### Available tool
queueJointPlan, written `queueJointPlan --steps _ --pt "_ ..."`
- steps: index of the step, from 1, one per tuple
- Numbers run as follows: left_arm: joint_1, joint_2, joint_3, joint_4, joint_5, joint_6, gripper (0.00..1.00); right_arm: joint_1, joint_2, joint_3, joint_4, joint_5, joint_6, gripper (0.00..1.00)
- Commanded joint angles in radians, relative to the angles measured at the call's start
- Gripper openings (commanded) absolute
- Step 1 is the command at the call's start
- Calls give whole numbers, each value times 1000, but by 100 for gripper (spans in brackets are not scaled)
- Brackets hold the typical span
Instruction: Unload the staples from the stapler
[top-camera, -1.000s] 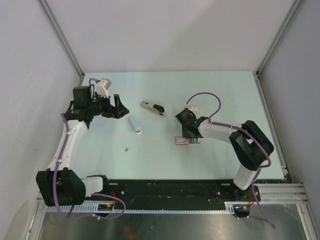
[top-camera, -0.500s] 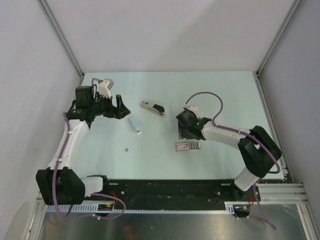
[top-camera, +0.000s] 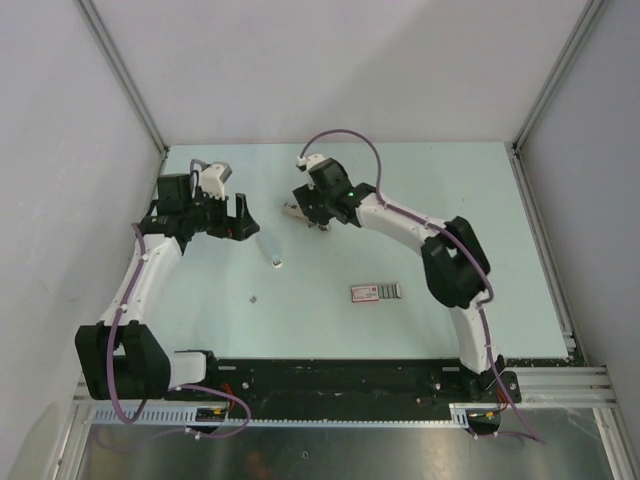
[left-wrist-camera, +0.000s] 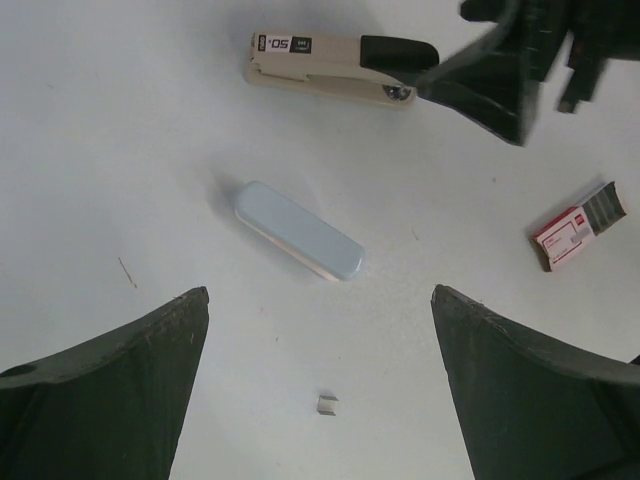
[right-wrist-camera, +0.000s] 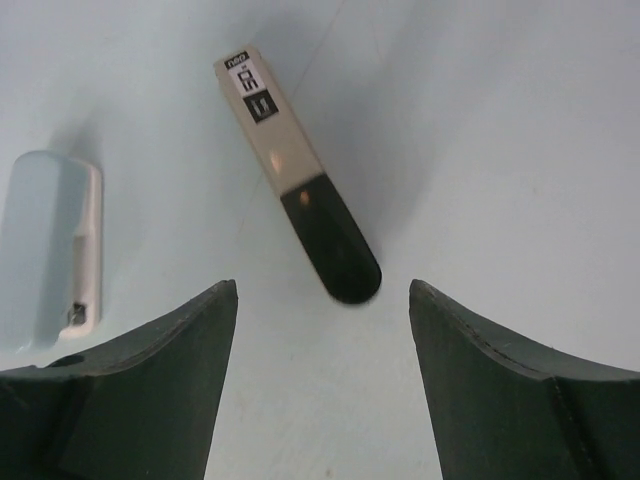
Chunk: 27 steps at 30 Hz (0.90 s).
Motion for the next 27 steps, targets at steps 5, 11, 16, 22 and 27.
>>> queueJointPlan --steps 5,11,16,22,27 --pt "-5 1 -2 21 12 39 98 -11 212 300 -157 -12 -206 74" --pt "-5 4 -2 21 20 43 98 -12 297 390 -204 -26 -228 73" --pt "-5 1 -6 20 21 43 98 -9 327 393 -201 -25 -201 61" --pt "-5 -5 1 21 5 39 98 3 331 369 -191 -32 -178 47" --pt "-5 -9 -5 22 0 34 98 13 301 346 -168 -47 -128 22"
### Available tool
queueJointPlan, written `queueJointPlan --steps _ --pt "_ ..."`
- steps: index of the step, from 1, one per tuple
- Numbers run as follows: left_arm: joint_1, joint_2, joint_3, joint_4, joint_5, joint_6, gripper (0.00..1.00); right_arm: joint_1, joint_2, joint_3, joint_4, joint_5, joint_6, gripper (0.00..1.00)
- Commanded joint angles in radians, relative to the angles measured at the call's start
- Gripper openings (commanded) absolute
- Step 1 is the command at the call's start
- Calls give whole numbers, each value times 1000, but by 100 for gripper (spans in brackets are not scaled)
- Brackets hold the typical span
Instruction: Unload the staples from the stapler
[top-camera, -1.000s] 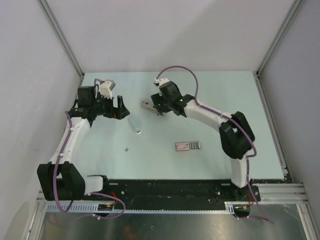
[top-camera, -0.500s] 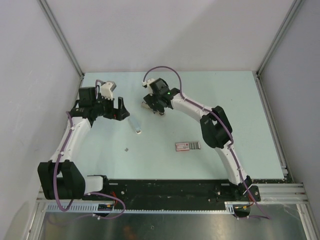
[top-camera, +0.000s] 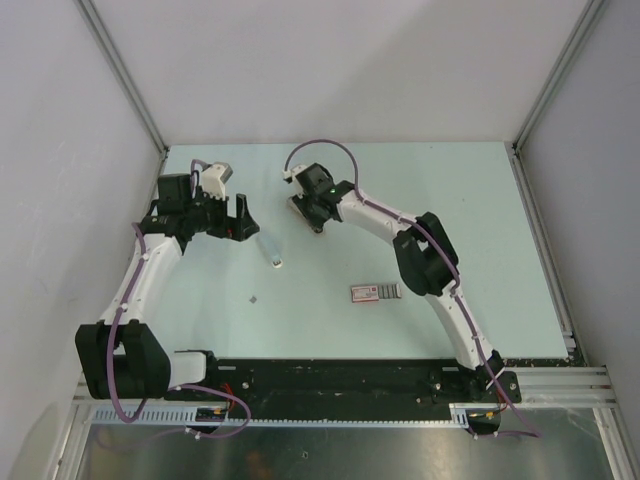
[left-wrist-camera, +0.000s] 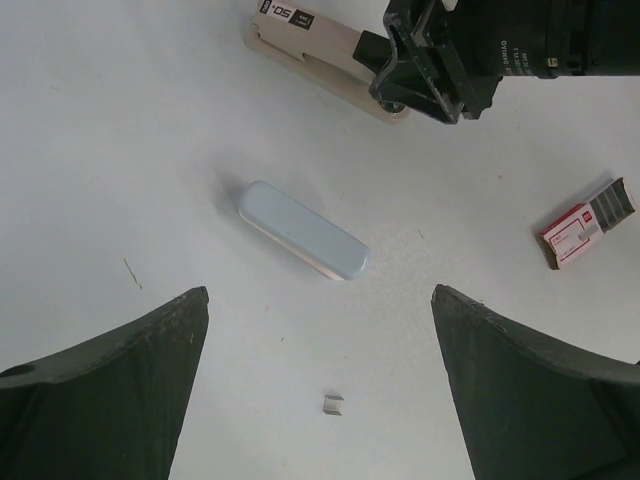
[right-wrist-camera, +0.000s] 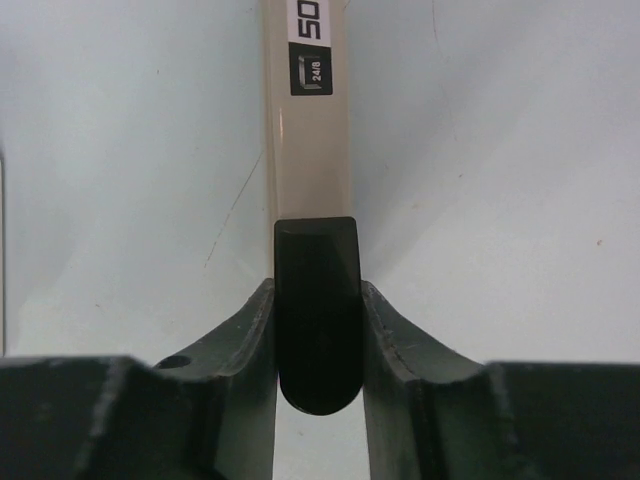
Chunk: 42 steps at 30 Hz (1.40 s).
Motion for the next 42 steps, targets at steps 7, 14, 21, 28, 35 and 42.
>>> queueJointPlan --steps 7,14,21,28,35,42 --pt "-163 -16 -22 38 -129 64 98 -14 -176 -137 57 -18 245 1" --pt "-252 86 8 100 -130 1 88 -116 -463 -563 337 -176 521 0" --pt "-352 160 10 160 -104 -39 86 -85 -556 -664 358 -56 665 0" --pt "-398 215 -12 240 -8 -87 91 -51 -600 -668 369 51 809 0" --pt "-400 263 -32 308 81 -77 91 -22 -667 -670 357 104 857 0" --pt "-400 273 -40 340 126 -87 89 3 -702 -681 347 109 879 0"
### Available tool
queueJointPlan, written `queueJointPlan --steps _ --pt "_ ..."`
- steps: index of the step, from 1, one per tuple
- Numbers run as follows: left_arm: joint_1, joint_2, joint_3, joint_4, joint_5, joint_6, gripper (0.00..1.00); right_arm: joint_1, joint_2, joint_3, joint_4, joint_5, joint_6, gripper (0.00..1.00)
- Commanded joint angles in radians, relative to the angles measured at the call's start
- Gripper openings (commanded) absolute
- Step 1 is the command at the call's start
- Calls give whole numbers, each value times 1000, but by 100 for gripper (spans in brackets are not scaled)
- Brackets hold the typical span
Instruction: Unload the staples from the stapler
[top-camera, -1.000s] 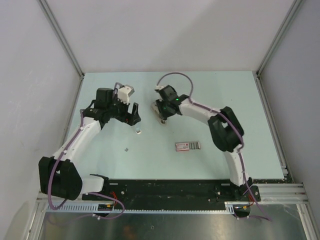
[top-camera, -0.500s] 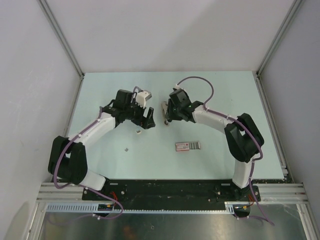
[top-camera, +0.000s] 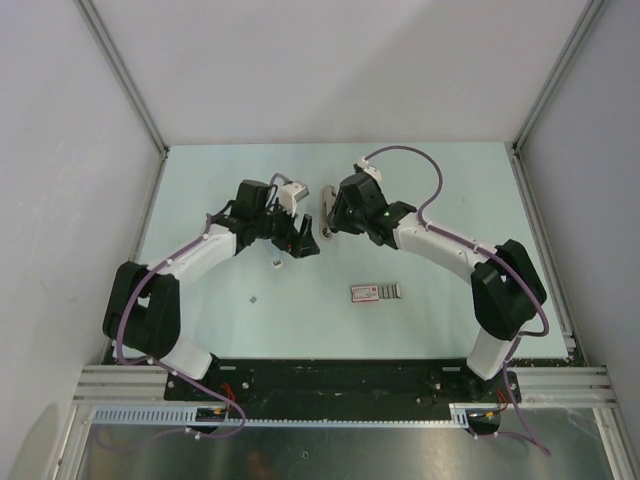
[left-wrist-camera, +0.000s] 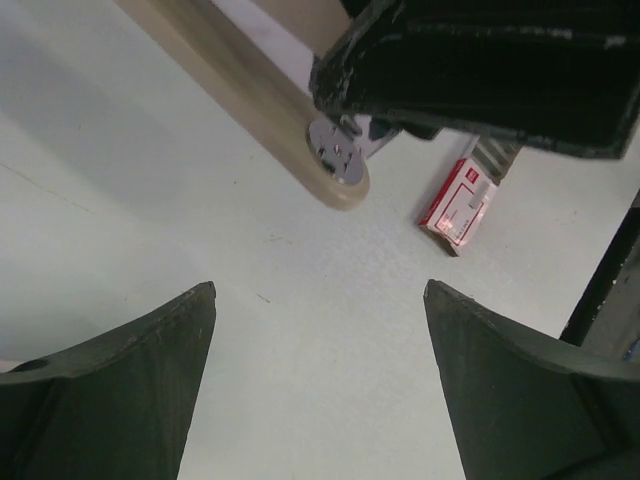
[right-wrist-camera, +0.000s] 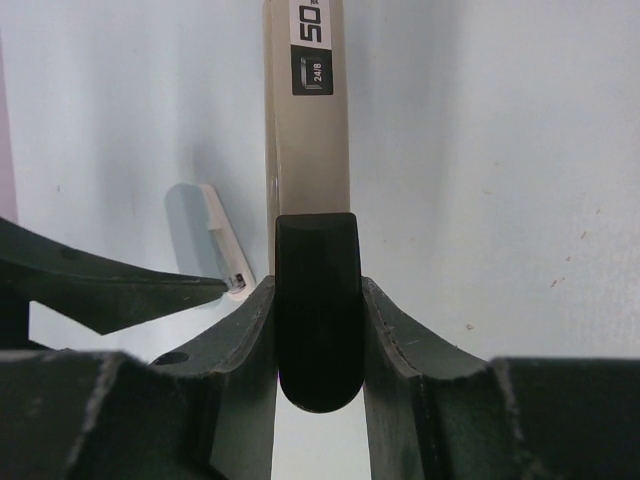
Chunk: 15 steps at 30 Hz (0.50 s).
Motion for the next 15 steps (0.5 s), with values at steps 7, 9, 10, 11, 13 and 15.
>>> queueJointPlan --steps 7,9,10,11,13,15 --pt "-7 39 -3 130 132 -36 87 38 -106 -8 89 40 89 0" --pt "-7 46 -9 141 136 -36 84 41 -117 -20 99 38 100 0" --pt "-7 50 -11 149 137 -35 82 42 -123 -25 105 35 105 0" --pt "-6 54 -14 155 137 -34 80 42 -126 -27 109 30 111 0" --pt "-5 62 -18 165 139 -35 77 44 -129 -30 113 20 121 0" --pt "-3 67 -20 179 137 -36 75 44 -131 -35 116 10 129 0"
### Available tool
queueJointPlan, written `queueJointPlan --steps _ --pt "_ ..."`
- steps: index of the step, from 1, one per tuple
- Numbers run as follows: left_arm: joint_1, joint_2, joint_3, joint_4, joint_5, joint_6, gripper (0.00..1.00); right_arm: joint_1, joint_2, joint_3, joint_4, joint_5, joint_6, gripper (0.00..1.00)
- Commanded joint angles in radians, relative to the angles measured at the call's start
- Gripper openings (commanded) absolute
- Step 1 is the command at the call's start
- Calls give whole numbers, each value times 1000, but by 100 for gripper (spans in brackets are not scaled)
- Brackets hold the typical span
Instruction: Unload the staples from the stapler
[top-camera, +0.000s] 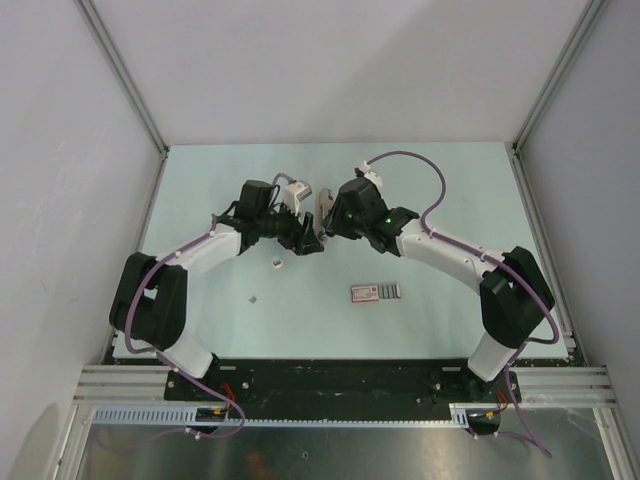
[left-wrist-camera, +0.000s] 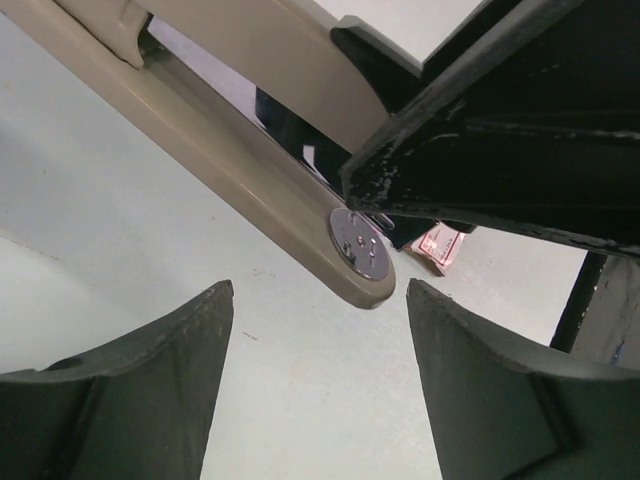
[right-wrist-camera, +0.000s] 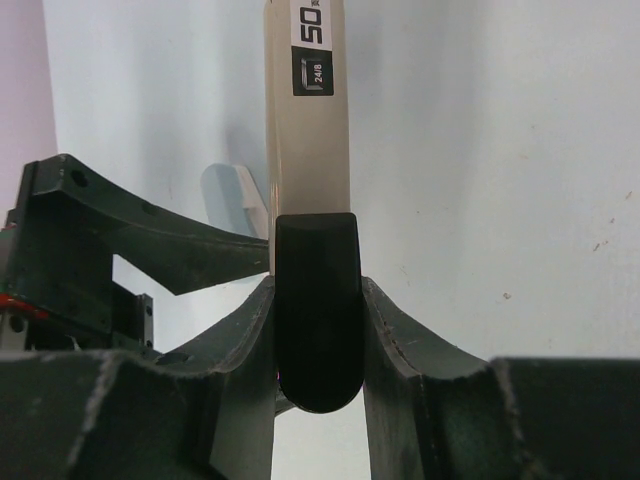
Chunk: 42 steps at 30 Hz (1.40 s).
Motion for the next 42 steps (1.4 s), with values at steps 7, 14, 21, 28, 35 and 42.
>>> queueJointPlan --steps 7,14,21,28,35,42 --pt "18 33 -2 108 57 -52 70 18 -77 -13 131 -21 57 0" --pt "22 34 -17 120 70 -53 69 32 -84 -25 152 -25 68 0" --pt "43 15 -39 143 61 -36 59 30 -111 -39 151 -28 66 0" --pt "46 3 -35 156 77 -29 40 33 -125 -81 187 -81 92 0" --pt "57 -18 -30 166 90 3 24 39 -145 -136 203 -115 79 0" --pt "59 -70 -47 151 1 155 10 18 -197 -225 203 -184 5 0"
